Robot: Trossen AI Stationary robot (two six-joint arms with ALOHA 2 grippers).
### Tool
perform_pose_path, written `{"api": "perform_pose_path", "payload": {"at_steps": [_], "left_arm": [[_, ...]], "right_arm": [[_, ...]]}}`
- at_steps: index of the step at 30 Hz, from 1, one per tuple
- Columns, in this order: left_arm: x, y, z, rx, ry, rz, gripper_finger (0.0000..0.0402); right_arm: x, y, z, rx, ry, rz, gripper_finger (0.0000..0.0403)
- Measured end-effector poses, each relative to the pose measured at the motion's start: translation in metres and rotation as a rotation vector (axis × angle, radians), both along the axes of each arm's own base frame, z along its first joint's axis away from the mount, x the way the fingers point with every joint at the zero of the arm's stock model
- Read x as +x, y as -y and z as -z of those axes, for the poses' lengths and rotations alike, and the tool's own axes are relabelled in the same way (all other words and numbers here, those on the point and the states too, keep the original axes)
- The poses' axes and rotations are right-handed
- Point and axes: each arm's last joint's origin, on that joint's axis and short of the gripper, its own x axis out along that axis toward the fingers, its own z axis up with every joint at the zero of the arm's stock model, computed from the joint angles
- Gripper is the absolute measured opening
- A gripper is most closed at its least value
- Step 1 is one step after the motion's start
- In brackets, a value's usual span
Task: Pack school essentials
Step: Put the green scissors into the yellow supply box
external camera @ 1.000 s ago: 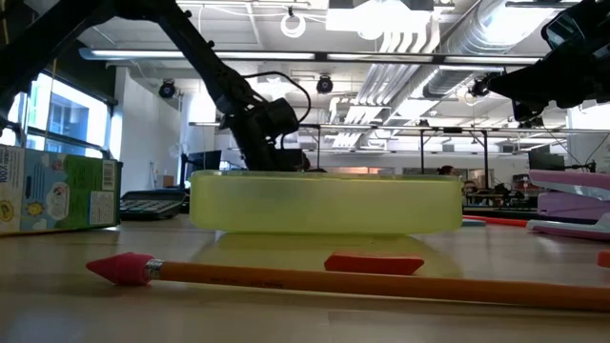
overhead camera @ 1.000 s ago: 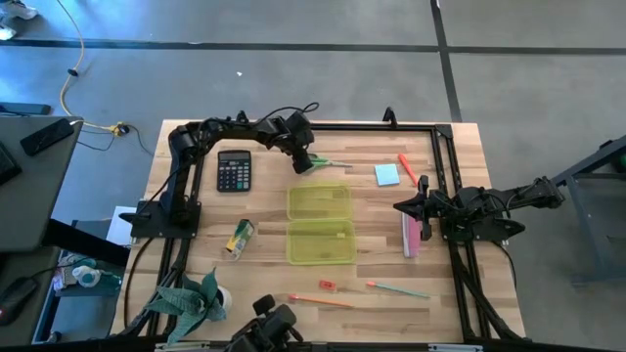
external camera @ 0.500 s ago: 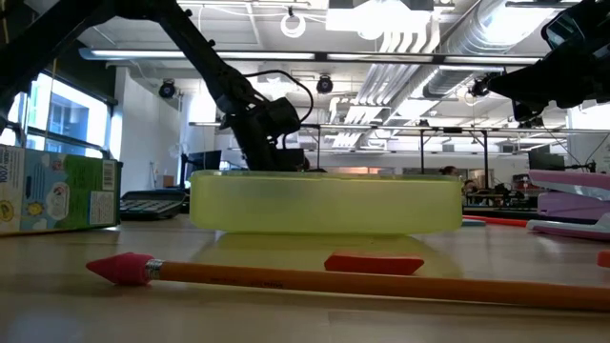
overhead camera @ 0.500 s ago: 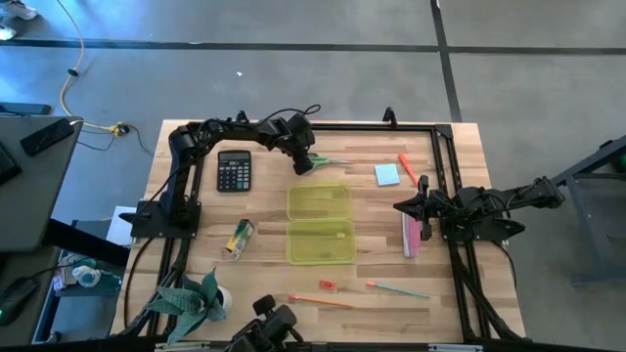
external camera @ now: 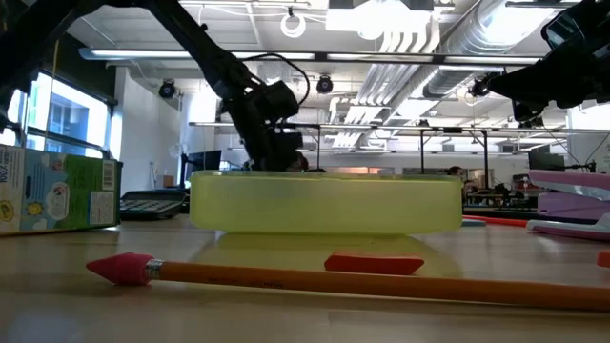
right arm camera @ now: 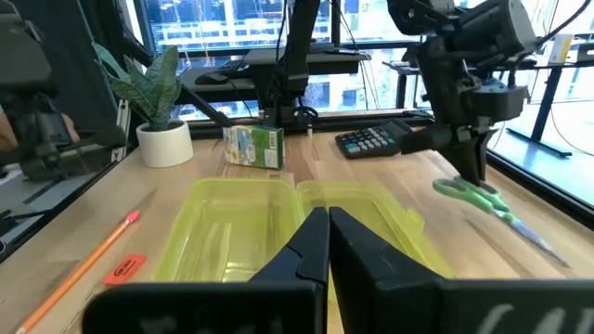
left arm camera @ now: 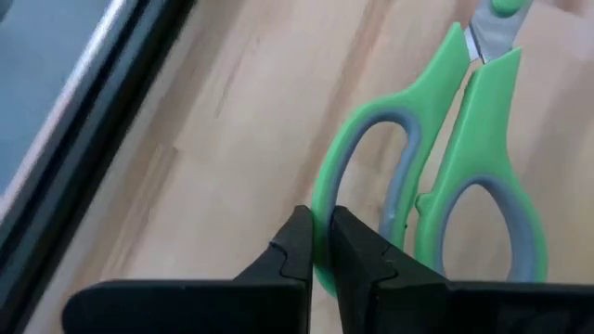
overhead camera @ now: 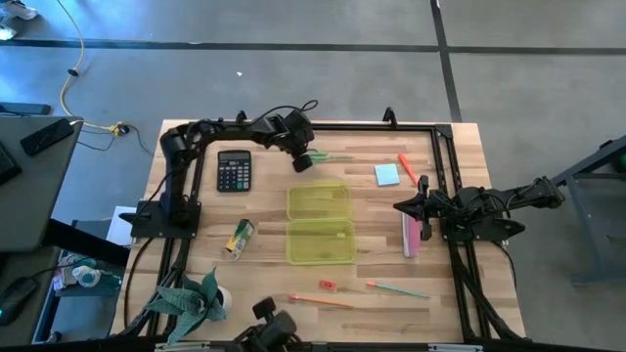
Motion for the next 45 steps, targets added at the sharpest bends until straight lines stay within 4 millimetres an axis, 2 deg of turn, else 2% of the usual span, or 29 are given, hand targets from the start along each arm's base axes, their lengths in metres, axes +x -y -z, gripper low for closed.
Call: {"api": "perform_pose_path", "payload": {"at_steps": [5, 10, 18, 22, 29, 36, 40, 45], "left_arm": [[0.003, 0.015, -0.020, 0.019, 0.007, 0.048, 0.0007], [0.007, 0.043, -0.044, 0.028, 0.001, 0.127, 0.0006], [0.007, 0.105, -0.096, 0.100, 0.001, 0.171, 0.0006], [0.009, 0.142, -0.111, 0.066, 0.036, 0.210, 0.0008], [0.018, 0.208, -0.113, -0.005, 0.034, 0.291, 0.0012], [0.021, 0.262, -0.106, 0.002, -0.001, 0.318, 0.0013], [0.017, 0.280, -0.091, 0.035, -0.049, 0.311, 0.0014], [0.010, 0.284, -0.064, 0.027, -0.064, 0.287, 0.0014]], "right_arm": [[0.000, 0.000, 0.000, 0.000, 0.000, 0.000, 0.0000], [0.000, 0.000, 0.000, 0.000, 0.000, 0.000, 0.0000], [0.000, 0.000, 0.000, 0.000, 0.000, 0.000, 0.0000], [0.000, 0.000, 0.000, 0.000, 0.000, 0.000, 0.0000], [0.000, 0.000, 0.000, 0.000, 0.000, 0.000, 0.0000], [0.000, 0.000, 0.000, 0.000, 0.000, 0.000, 0.0000], [0.000, 0.000, 0.000, 0.000, 0.000, 0.000, 0.0000], [0.000, 0.000, 0.000, 0.000, 0.000, 0.000, 0.0000]]}}
